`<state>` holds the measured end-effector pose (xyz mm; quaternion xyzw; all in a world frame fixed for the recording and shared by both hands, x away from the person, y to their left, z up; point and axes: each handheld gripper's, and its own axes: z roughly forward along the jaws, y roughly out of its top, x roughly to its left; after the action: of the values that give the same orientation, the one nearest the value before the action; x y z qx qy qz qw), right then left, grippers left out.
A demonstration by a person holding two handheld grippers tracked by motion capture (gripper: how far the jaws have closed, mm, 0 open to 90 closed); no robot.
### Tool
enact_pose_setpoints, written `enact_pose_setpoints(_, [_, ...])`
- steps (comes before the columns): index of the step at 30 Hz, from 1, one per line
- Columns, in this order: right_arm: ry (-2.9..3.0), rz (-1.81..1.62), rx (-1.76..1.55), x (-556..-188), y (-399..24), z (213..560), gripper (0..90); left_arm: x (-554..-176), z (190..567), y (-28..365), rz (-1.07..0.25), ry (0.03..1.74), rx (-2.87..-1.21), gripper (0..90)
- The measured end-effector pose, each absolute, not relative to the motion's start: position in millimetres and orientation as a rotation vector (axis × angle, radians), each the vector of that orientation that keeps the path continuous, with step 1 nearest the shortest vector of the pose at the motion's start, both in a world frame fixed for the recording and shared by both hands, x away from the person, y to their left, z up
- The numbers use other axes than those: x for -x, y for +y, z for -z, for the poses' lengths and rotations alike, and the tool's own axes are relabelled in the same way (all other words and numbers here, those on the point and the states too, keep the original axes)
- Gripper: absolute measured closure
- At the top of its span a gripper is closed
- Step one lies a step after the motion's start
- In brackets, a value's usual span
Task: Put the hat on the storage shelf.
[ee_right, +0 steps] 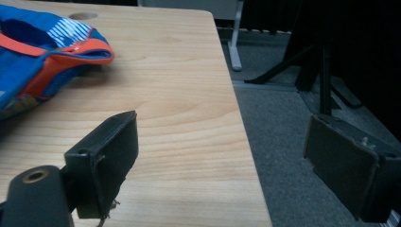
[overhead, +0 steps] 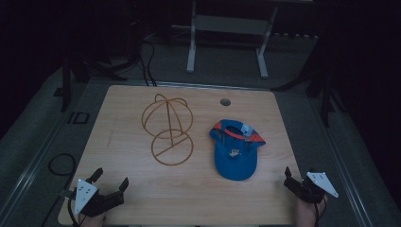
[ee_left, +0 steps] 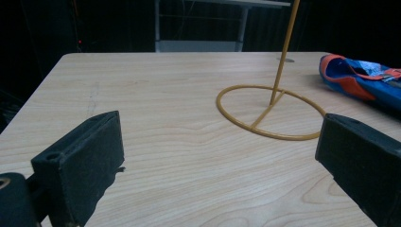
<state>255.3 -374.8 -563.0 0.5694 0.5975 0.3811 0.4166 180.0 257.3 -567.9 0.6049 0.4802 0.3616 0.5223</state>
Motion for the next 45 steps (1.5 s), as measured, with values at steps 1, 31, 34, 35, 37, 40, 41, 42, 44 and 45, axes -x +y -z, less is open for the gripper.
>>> enact_pose_setpoints(1, [1.506, -0.950, -1.428, -255.2, -374.3, 563.0, 12.5, -179.7, 568.0, 257.5, -0.868, 1.151, -1.446, 2.3])
enact_pose_setpoints(31, [1.847, -1.063, -1.420, -289.8, -361.3, 511.6, 13.1, -181.5, 568.2, 244.9, -0.763, 1.128, -1.467, 2.2])
enact_pose_setpoints(34, [1.868, -1.080, -1.392, -299.0, -356.3, 501.4, 12.6, -181.4, 567.7, 242.7, -0.757, 1.115, -1.468, 2.2])
enact_pose_setpoints(35, [1.870, -1.108, -1.388, -301.8, -355.7, 498.6, 12.6, -181.3, 567.5, 242.0, -0.759, 1.111, -1.473, 2.2])
enact_pose_setpoints(37, [1.873, -1.123, -1.380, -307.5, -353.6, 492.3, 12.6, -181.3, 567.5, 240.5, -0.781, 1.102, -1.497, 2.2])
enact_pose_setpoints(40, [1.887, -1.144, -1.370, -317.5, -348.7, 482.8, 12.7, -181.1, 568.0, 238.3, -0.795, 1.092, -1.527, 2.2])
enact_pose_setpoints(41, [1.887, -1.144, -1.370, -317.5, -348.7, 482.8, 12.7, -181.3, 568.4, 237.5, -0.802, 1.089, -1.533, 2.2])
enact_pose_setpoints(42, [1.908, -1.161, -1.363, -321.7, -347.0, 480.0, 12.6, -181.6, 568.6, 237.1, -0.802, 1.086, -1.543, 2.2])
enact_pose_setpoints(44, [1.947, -1.194, -1.346, -329.9, -342.9, 476.5, 13.5, -181.8, 568.8, 235.2, -0.805, 1.083, -1.549, 2.2])
enact_pose_setpoints(45, [1.962, -1.188, -1.337, -335.0, -339.8, 475.2, 14.3, -181.9, 568.7, 234.9, -0.806, 1.082, -1.554, 2.2])
